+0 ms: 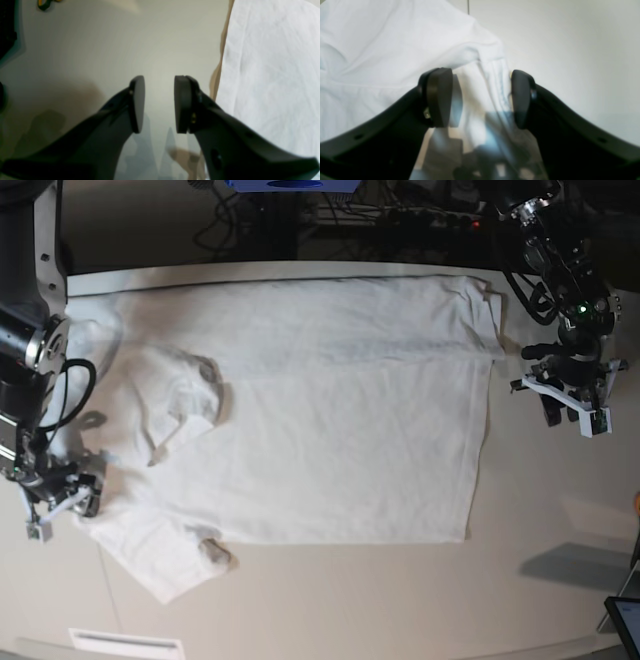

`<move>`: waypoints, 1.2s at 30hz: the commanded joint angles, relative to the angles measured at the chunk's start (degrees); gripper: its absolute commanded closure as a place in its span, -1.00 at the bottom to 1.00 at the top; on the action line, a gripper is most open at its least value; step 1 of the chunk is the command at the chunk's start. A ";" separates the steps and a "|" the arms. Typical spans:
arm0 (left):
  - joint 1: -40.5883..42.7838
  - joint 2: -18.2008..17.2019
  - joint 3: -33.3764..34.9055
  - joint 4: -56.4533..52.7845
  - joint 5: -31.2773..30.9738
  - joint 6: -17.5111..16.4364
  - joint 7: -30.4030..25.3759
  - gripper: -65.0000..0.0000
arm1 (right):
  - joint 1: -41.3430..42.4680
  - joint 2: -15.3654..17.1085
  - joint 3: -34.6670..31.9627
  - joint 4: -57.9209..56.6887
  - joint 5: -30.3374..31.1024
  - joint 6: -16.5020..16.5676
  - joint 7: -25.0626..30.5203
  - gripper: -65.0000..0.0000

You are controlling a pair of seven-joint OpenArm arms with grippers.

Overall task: Fold the T-shirt properly
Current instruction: 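Release the edge and move both grippers toward the shirt hem, then grasp the hem corners with both grippers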

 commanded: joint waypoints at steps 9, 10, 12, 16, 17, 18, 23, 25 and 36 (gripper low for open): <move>-2.60 -0.79 -0.24 0.67 0.12 -0.09 -1.23 0.37 | 0.43 0.72 0.22 0.63 0.32 0.10 0.29 0.63; -3.13 -0.79 -0.42 0.67 0.12 -0.09 -1.23 0.37 | 0.43 0.29 0.22 0.63 0.32 0.01 0.29 0.87; -4.54 -0.79 -0.42 0.32 0.12 -0.09 -1.23 0.37 | 0.43 -0.07 0.22 0.63 0.32 0.01 0.29 1.00; -8.84 -0.79 -0.51 -5.04 0.12 -0.09 -1.14 0.37 | 0.34 -0.33 0.22 0.63 0.32 0.01 0.29 0.99; -10.25 -1.14 -0.51 -7.42 0.21 -0.09 -1.14 0.37 | 0.34 -0.33 0.22 0.63 0.32 0.01 0.29 1.00; -11.66 -1.93 -0.51 -9.97 0.12 -0.09 -1.14 0.37 | 0.08 -0.33 0.22 0.63 0.32 0.01 0.29 1.00; -20.80 -5.89 0.02 -25.18 -0.32 -0.44 -1.14 0.36 | -0.45 -0.24 0.22 0.72 0.32 0.01 0.29 1.00; -24.32 -6.85 0.11 -30.01 -0.32 -2.55 -1.14 0.26 | -0.45 -0.15 0.13 0.72 0.32 0.01 0.29 1.00; -39.00 -7.21 0.11 -52.25 0.30 -10.73 -6.15 -1.00 | -0.45 -0.15 0.13 0.72 0.32 0.01 0.21 1.00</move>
